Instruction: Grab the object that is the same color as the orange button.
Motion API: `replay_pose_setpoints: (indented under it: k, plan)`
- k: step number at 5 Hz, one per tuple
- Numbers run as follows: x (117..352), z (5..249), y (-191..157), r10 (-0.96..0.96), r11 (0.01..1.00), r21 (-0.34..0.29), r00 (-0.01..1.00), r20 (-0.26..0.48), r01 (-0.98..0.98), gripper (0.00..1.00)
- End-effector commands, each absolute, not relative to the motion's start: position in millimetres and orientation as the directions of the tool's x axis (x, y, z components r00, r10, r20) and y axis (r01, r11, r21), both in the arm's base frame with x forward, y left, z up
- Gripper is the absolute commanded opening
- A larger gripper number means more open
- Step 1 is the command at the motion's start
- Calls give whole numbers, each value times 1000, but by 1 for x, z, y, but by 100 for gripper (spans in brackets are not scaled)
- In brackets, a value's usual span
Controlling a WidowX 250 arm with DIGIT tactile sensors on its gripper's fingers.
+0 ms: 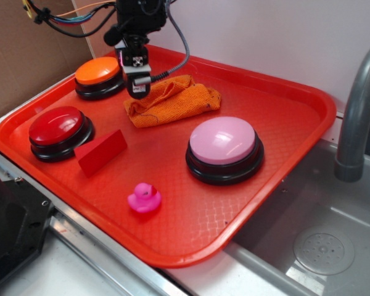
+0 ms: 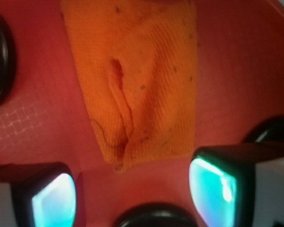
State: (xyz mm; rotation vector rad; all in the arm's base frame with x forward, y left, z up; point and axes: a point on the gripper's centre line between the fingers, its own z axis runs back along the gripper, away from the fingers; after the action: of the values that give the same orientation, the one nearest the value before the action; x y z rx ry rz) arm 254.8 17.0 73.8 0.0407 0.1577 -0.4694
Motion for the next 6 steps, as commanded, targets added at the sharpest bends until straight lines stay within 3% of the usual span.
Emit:
replay_pose_setpoints:
  k: [1,3,4,6]
  plan:
    - [259,53,14,-405,899,75,884,-233,432,100]
    - [258,35,23,-313,923,112,886,-343,369,100]
    - [257,29,26,-261,929,146,884,-388,339,0]
    - [256,37,29,-201,945,163,898,-392,283,0]
